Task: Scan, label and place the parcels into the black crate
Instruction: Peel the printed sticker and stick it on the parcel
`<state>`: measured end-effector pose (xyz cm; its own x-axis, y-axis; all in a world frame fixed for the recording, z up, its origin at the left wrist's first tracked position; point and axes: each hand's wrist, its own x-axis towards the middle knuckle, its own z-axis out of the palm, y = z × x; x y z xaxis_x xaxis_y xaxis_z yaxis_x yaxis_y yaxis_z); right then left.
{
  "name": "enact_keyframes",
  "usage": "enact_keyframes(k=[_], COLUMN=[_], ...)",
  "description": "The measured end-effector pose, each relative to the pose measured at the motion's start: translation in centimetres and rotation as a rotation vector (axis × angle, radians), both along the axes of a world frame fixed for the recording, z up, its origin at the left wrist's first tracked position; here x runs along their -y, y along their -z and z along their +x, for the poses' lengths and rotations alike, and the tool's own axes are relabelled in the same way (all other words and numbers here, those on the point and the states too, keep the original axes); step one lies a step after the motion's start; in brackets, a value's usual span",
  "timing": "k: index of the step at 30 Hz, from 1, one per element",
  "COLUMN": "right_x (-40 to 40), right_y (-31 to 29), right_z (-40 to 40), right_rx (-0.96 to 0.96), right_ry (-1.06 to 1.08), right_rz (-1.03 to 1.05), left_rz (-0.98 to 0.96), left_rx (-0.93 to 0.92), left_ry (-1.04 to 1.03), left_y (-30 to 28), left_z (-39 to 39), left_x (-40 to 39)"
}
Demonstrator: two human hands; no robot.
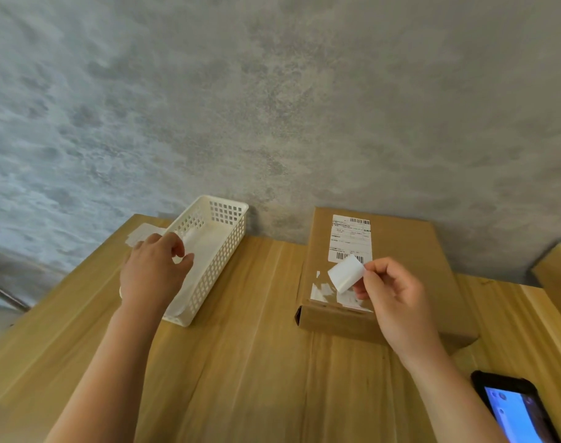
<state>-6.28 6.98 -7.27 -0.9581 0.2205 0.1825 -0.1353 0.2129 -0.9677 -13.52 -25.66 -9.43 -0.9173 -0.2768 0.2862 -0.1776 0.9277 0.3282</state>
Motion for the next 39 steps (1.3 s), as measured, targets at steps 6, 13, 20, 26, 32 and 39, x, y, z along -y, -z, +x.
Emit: enact_keyframes(k=[6,13,20,26,32,39], right_x=[-0.4,-0.8,-1.4,-2.8,-4.0,-6.9], right_y=[0.1,-0.1,-0.5,-0.7,0.0,2.3], right_z=[0.3,0.9,2.1,3.5,4.1,4.0], right_rx=[0.006,-0.025,-0.06,-0.091,-0.104,0.037], right_ry=[-0.01,0.004,0.039,0.066,0.084,0.373], right_rz=[0.006,-0.028,-0.04,0.0,0.0,0.193], left_rz=[-0.001,0.224,0.451,0.28,0.265,0.873], left_rx=[-0.044,-0.171,-0.197,-0.309,-0.336,-0.009], left_ry=[0.035,0.501,0.88,0.914,0.913,0.75], left_y=[-0.6,-3.4,-3.2,-2.3,-2.6,-2.8], left_z=[0.4,3.5,6.5,6.3,6.0,5.4], left_x=[-0.9,-9.2,-17.1,-19.6,-21.1,-22.0])
